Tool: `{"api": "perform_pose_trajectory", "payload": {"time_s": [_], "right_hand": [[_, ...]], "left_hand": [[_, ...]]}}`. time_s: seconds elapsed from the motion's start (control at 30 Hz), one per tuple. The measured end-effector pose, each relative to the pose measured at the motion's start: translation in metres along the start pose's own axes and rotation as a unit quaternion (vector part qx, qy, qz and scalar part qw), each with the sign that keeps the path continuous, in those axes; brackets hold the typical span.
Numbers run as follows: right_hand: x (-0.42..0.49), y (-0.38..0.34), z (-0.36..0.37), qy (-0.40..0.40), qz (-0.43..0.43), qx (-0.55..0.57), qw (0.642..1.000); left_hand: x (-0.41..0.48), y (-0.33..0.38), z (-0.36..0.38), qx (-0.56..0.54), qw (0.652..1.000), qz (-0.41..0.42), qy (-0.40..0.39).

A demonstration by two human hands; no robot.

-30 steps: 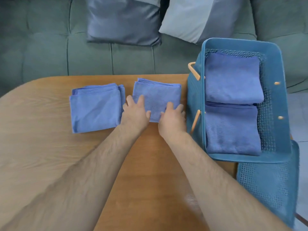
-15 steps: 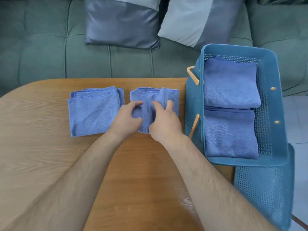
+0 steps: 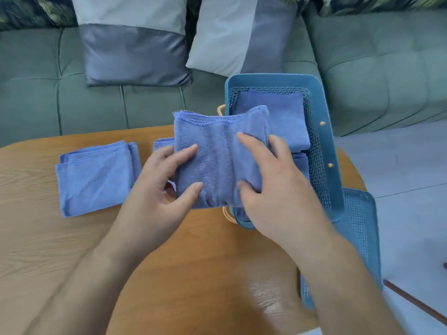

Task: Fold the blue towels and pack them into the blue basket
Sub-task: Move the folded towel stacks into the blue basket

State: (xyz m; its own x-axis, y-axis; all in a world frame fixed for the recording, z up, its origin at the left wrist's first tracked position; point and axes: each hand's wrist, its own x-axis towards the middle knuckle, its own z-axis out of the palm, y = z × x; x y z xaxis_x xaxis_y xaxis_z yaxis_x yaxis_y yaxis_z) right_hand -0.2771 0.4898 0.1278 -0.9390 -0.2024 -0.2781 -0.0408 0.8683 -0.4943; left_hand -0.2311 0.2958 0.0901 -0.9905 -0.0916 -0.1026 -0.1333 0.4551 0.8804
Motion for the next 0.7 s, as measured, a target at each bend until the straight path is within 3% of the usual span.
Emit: {"api": "perform_pose_trajectory", "payload": {"time_s": [0.23, 0.33, 0.57, 0.7], "right_hand": [[-0.005, 0.077, -0.026, -0.034, 0.074, -0.043, 0.996], [0.0, 0.1, -0.022, -0.066, 0.091, -0.067, 0.991], [0.011, 0.123, 0.0, -0.113, 0.094, -0.096, 0.984], [0.013, 0.115, 0.0, -0.025, 0.042, -0.251, 0.967]], "left_hand": [[0.007, 0.031, 0.077, 0.144, 0.982, 0.005, -0.123], [0.004, 0.043, 0.105, 0.203, 0.967, -0.029, -0.154], [0.007, 0.039, 0.137, 0.423, 0.893, -0.001, -0.155], [0.012, 0.036, 0.141, 0.517, 0.848, 0.056, -0.104]]}}
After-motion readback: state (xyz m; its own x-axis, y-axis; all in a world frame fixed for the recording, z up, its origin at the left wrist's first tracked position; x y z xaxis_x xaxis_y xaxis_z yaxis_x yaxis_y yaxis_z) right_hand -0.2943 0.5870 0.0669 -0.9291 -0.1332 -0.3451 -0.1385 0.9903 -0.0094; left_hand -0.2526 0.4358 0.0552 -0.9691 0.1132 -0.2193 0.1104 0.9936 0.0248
